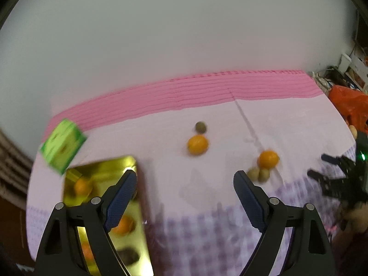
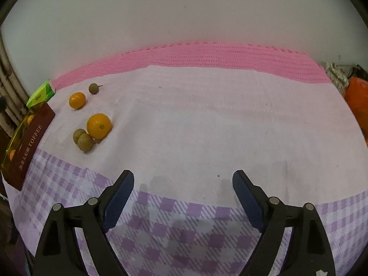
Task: Organize fruits
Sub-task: 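Move both grippers back over the fruits on the cloth, then grasp an orange with the left gripper while the right gripper grasps a small green fruit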
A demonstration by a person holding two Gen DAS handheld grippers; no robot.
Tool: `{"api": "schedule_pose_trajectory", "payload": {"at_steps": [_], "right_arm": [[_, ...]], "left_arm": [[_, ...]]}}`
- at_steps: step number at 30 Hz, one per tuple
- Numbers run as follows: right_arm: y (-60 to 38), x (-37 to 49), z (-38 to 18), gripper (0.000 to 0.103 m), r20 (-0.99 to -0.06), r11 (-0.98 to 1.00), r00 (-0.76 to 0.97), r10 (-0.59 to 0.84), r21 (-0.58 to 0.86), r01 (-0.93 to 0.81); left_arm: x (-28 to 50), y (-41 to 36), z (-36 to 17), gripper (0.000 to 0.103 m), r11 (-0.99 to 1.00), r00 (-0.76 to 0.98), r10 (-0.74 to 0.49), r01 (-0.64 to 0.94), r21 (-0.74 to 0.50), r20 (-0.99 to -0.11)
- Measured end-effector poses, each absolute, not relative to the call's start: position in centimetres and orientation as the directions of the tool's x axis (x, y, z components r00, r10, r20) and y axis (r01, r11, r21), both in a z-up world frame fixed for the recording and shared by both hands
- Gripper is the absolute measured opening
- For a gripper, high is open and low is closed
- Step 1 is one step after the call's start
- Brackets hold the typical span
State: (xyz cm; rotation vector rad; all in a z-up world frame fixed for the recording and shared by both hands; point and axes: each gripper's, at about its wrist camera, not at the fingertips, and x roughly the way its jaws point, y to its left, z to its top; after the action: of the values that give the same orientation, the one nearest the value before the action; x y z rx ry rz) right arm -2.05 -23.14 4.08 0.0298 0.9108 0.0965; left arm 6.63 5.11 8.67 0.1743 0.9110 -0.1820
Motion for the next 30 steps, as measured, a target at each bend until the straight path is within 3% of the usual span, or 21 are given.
{"api": "schedule_pose_trajectory", "payload": {"at_steps": [12, 14, 19, 23, 30], "right_arm": [[-26.0, -1.4, 4.4, 0.090, -0.764, 0.984, 0.627, 0.153, 0.174, -0.028], [-26.2, -1.0, 5.0, 0.090, -0.758, 0.982, 0.633, 0.159, 0.189, -0.020], [-24.4, 1.1, 9.7, 0.091, -0.696, 0.979, 0.691, 0.198, 0.176, -0.103], [-19.7, 5.1, 12.5, 0.091, -0.679, 0.944, 0.658, 0.325, 0.185, -0.274], [-8.6, 12.9, 10.5, 0.090, -0.771, 0.878, 0.501, 0.393, 0.152, -0.454]], "left_arm": [[17.6, 2.7, -0.6, 0.071, 0.978, 0.427, -0.056, 0.206, 0.037, -0.902], [18.3, 2.7, -1.8, 0.042, 0.978, 0.393, -0.070, 0.206, 0.014, -0.917], [17.4, 3.3, -1.7, 0.041, 0.990, 0.406, -0.065, 0.140, -0.008, -0.912], [14.3, 4.0, 0.3, 0.041, 0.984, 0.419, -0.173, 0.114, -0.137, -0.891], [7.7, 5.5, 4.3, 0.042, 0.976, 0.490, -0.218, 0.105, -0.191, -0.844]]}}
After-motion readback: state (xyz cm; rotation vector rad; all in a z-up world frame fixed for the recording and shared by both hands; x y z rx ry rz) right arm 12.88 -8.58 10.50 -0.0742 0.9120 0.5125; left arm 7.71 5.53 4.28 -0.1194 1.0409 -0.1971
